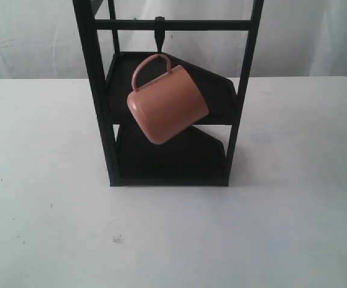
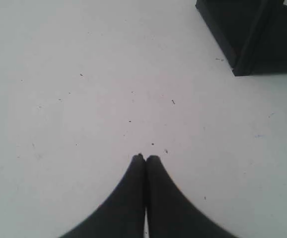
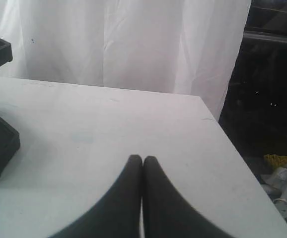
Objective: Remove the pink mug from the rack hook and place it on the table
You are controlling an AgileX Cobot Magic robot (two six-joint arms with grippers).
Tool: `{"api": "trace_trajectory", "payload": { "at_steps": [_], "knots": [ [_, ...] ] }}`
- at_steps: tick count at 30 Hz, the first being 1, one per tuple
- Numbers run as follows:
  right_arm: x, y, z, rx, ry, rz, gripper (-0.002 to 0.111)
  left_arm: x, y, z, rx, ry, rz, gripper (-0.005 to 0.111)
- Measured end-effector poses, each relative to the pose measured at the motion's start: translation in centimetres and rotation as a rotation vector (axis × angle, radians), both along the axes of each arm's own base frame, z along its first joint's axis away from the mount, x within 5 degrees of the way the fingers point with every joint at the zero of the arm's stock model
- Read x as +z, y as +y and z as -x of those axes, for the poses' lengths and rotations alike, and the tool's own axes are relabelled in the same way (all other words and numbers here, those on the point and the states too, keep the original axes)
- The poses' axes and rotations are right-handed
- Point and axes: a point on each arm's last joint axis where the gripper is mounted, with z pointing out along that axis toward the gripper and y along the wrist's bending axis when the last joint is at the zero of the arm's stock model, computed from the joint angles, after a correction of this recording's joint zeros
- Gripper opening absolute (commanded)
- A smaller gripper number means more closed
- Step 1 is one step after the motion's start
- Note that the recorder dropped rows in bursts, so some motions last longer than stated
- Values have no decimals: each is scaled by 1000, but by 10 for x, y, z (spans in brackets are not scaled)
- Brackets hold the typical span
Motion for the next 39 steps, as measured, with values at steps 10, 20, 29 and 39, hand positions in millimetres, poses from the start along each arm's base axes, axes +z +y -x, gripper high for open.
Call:
{"api": "trace_trajectory", "payload": {
  "at_steps": [10,20,29,39],
  "knots": [
    [5,1,0,-1,-59,-157,0,0,0,0,0,0,0,0],
    [18,0,0,4,-211,-553,0,0,0,0,0,0,0,0],
    [57,10,13,119,-77,-531,0,0,0,0,0,0,0,0],
    [148,64,-26,720,401,-100,12,0,0,0,0,0,0,0]
  ]
}}
